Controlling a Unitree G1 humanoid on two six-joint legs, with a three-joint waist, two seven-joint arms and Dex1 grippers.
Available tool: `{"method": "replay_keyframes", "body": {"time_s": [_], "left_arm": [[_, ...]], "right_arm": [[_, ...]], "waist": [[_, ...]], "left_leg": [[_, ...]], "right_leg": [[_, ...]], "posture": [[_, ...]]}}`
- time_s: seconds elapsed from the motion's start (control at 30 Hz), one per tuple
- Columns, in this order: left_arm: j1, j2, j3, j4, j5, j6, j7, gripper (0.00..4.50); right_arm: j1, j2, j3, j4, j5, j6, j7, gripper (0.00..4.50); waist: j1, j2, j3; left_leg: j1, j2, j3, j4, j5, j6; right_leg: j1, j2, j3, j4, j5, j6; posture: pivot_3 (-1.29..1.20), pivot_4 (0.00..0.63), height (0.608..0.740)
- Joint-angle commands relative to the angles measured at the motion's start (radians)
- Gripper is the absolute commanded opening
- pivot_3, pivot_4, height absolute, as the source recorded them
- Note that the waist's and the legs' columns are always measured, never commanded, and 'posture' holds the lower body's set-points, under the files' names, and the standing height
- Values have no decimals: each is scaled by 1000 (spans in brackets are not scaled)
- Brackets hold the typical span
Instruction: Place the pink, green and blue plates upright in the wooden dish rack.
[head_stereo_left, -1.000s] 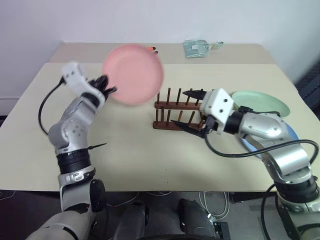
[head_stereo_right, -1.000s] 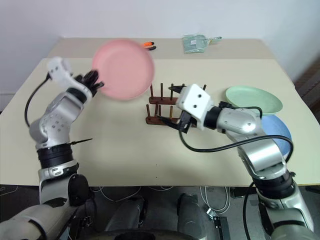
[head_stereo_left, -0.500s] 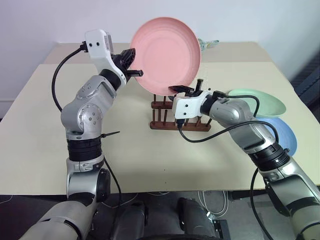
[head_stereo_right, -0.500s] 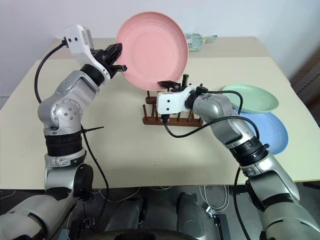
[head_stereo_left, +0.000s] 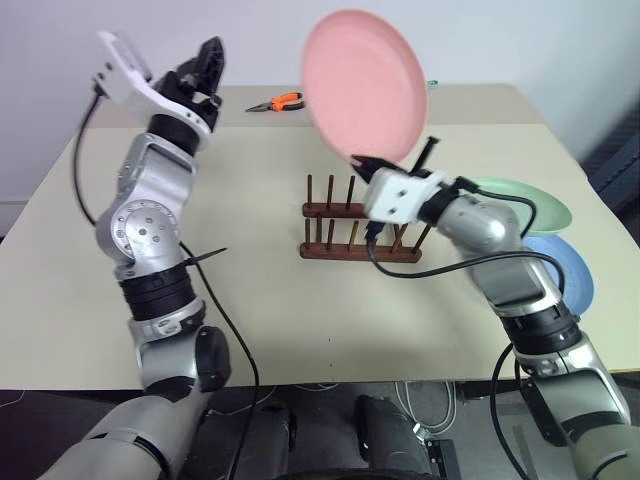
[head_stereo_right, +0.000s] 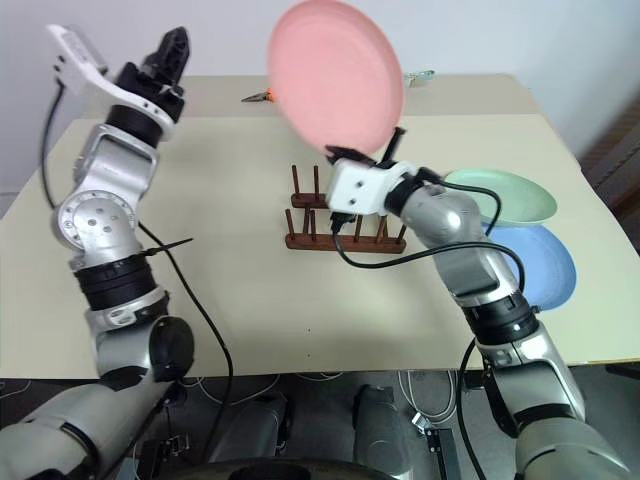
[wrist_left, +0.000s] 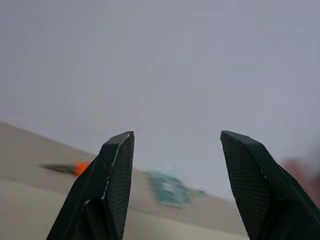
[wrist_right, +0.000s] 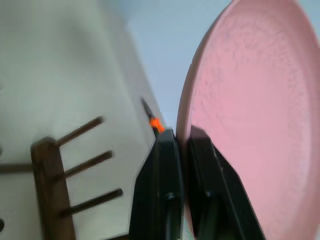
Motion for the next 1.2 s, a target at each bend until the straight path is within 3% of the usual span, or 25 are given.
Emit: {"method": "replay_keyframes", "body": {"time_s": [0.03, 0.17, 0.3, 0.47, 0.77, 0.87, 1.03, 1.2], "left_arm": [[109, 74, -142, -33, 73, -38, -195, 2899], [272, 165, -266, -172, -15, 20, -471, 2899], [353, 232, -337, -280, -86, 69, -642, 2899], [374, 242, -384, -364, -145, 125, -705, 2899], [388, 235, -429, -393, -105, 136, -697, 2899], [392, 238, -440, -394, -91, 131, -698, 2938], [396, 237, -450, -391, -76, 126, -702, 2938], [401, 232, -468, -382, -47, 113, -711, 2938]], "right_arm": [[24, 27, -235, -162, 411, 300, 0, 0], [76, 27, -408, -233, 786, 529, -61, 0], [110, 7, -461, -249, 940, 613, -128, 0], [151, -8, -447, -242, 997, 642, -180, 0], [197, 4, -432, -178, 1064, 649, -234, 0], [201, 6, -432, -163, 1080, 641, -242, 964], [186, -32, -432, -172, 1000, 591, -250, 3501], [157, -163, -589, -119, 1001, 528, -214, 3501]], "waist": [[3, 0, 0], [4, 1, 1], [-2, 4, 2], [0, 7, 2], [1, 7, 2], [1, 7, 2], [1, 7, 3], [10, 9, 4]], "left_leg": [[0, 0, 0, 0, 0, 0], [-1, 0, -1, 0, -1, 1], [-1, 1, 0, 0, -1, 2], [-1, 2, 1, 0, -1, 2], [-1, 1, 1, 0, -1, 2], [-1, 1, 1, 0, -1, 2], [-1, 1, 1, 0, -1, 2], [-2, 1, 1, 1, -1, 2]], "right_leg": [[0, 0, 0, 0, 0, 0], [1, 0, 0, -1, 0, -2], [-1, 0, 0, 0, -2, -4], [-1, 0, 0, 0, -2, -4], [0, 0, 0, 0, -2, -4], [0, 0, 0, 0, -2, -4], [-1, 0, 0, 0, -2, -4], [0, -1, 0, -2, -2, -4]], "posture": [[0, 150, 740], [0, 150, 740], [0, 150, 740], [0, 150, 740], [0, 150, 740], [0, 150, 740], [0, 150, 740], [0, 150, 740]]}}
